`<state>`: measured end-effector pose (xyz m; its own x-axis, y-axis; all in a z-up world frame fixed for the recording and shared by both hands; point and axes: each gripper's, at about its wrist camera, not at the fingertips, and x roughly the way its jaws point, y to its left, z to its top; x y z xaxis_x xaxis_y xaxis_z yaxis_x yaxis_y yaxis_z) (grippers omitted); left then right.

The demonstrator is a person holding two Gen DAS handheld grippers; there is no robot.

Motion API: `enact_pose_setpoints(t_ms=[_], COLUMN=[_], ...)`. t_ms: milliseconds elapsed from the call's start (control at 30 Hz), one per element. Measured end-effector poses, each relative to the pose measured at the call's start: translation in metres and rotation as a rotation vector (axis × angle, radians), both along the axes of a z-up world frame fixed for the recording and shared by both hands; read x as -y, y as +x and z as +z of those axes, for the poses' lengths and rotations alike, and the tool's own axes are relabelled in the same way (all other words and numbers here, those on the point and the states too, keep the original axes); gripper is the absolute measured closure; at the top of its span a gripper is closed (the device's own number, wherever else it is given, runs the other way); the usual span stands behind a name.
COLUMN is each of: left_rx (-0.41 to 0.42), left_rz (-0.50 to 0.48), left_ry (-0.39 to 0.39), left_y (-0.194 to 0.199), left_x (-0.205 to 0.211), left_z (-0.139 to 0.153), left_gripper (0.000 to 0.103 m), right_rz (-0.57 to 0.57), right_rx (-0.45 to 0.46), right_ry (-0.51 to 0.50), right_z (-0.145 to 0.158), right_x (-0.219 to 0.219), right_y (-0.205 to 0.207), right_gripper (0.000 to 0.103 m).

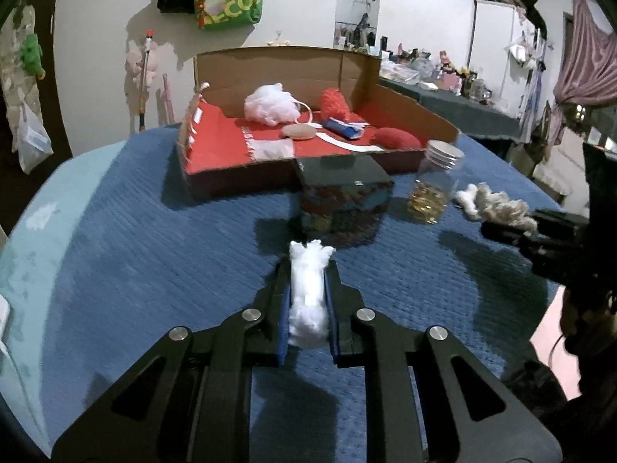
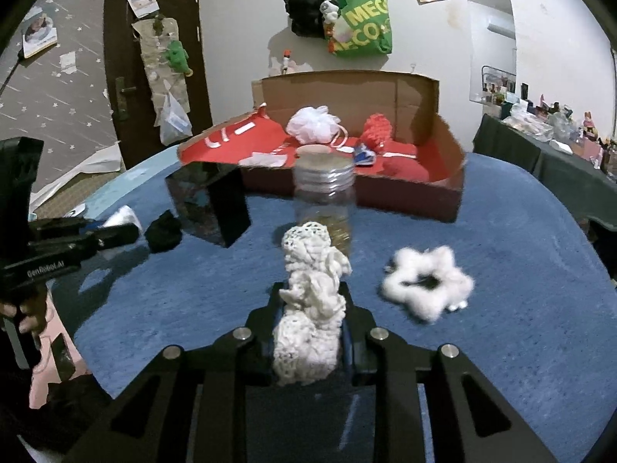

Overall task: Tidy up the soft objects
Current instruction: 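Lift the white cloth and crochet scrunchie toward the box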

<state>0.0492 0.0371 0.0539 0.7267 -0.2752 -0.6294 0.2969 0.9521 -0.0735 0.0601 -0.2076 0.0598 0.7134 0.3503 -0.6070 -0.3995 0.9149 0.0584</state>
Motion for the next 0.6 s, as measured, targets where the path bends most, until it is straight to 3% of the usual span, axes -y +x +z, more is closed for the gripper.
enact_pose_setpoints(t_ms=[333,600], left_rx=[-0.052,-0.095], left_rz=[-0.010,-0.068], left_ry=[0.111,0.144], left_y=[0.036,0.071], left_x=[-0.015,-0.016], left_z=[0.011,0.012], left_gripper=[0.089,0.089], right_rz=[-0.024,-0.019], right_rx=[-0.049,-0.084], right_ry=[-0.075,-0.093], right_z=[0.010,0.015], right_x=[0.021,0.032], right_y=[0.033,0.063], right_gripper=[0.076,0.076])
